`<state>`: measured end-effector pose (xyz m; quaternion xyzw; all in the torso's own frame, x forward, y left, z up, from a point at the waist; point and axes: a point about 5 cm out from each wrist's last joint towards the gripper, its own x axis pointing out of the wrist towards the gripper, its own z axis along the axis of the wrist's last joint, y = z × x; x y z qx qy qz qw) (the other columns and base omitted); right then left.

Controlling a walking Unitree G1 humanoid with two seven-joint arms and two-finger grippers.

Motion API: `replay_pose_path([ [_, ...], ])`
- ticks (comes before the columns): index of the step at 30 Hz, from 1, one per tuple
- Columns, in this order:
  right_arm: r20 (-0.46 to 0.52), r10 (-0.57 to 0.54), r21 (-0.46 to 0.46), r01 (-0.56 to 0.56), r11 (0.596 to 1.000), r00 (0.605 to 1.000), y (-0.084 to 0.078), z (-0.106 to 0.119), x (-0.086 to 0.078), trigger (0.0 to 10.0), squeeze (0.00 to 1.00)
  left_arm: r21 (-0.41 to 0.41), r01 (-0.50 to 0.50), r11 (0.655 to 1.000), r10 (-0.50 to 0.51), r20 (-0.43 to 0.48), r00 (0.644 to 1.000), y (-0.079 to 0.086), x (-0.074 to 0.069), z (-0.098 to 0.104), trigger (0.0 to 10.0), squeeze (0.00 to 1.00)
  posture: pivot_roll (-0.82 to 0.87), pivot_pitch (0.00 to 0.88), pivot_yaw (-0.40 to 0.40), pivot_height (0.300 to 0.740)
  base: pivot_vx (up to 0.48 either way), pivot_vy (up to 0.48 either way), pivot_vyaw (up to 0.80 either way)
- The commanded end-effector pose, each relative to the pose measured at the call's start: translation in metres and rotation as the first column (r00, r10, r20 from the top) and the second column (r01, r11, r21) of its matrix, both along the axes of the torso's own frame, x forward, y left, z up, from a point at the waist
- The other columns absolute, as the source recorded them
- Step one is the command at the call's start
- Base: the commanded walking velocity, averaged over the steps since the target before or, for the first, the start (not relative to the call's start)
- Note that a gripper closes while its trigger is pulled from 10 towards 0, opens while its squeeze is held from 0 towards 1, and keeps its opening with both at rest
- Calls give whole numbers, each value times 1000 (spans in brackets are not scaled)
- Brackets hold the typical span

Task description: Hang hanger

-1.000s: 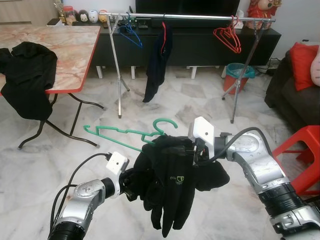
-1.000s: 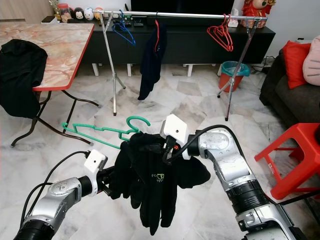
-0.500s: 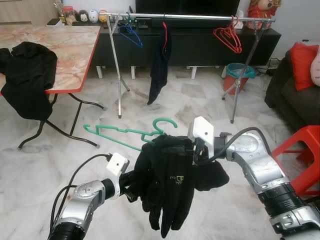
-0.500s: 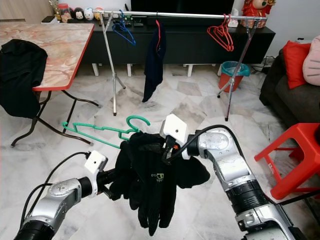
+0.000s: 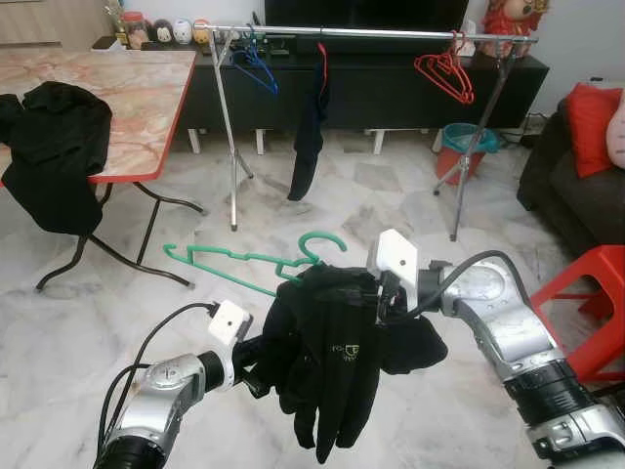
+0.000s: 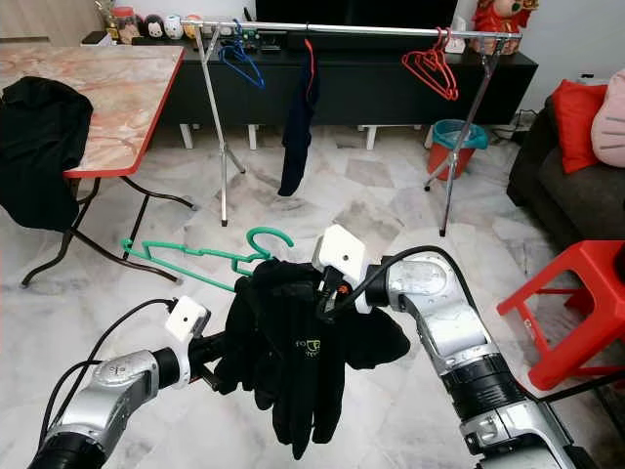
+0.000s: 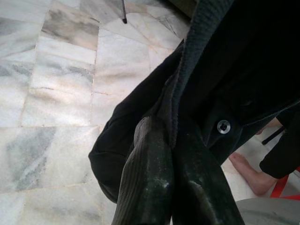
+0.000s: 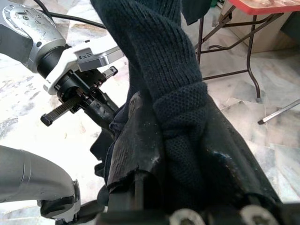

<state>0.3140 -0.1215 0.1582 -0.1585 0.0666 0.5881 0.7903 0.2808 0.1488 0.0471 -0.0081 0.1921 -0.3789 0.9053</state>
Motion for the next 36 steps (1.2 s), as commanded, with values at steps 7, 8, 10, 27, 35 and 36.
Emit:
replay_pose_path([
  [7, 49, 8, 29, -10, 1000, 999, 2, 12, 0, 0, 0, -8, -3, 1000, 3, -1, 1000, 1, -1, 0, 0, 0, -47, 0, -17, 740, 0, 0, 0],
  [8, 49, 8, 29, -10, 1000, 999, 2, 12, 0, 0, 0, -8, -3, 1000, 3, -1, 1000, 1, -1, 0, 0, 0, -47, 0, -17, 740, 0, 0, 0],
  [10, 49, 8, 29, -10, 1000, 999, 2, 12, 0, 0, 0, -8, -3, 1000, 3, -1, 1000, 1, -1, 0, 0, 0, -47, 0, -17, 740, 0, 0, 0],
  [27, 49, 8, 29, -9, 1000, 999, 2, 12, -1, 0, 0, -9, -4, 1000, 4, -1, 1000, 1, -1, 0, 0, 0, -47, 0, -16, 740, 0, 0, 0],
  [35, -60, -8, 302, 26, 953, 998, -23, 18, -19, 0, 0, 19, -89, 996, 89, 2, 996, 14, -7, 0, 0, 0, -37, 0, -14, 740, 0, 0, 0],
  [36, -63, -7, 303, 26, 953, 998, -23, 17, -19, 0, 0, 16, -87, 996, 87, 2, 996, 13, -7, 0, 0, 0, -37, 0, -14, 740, 0, 0, 0],
])
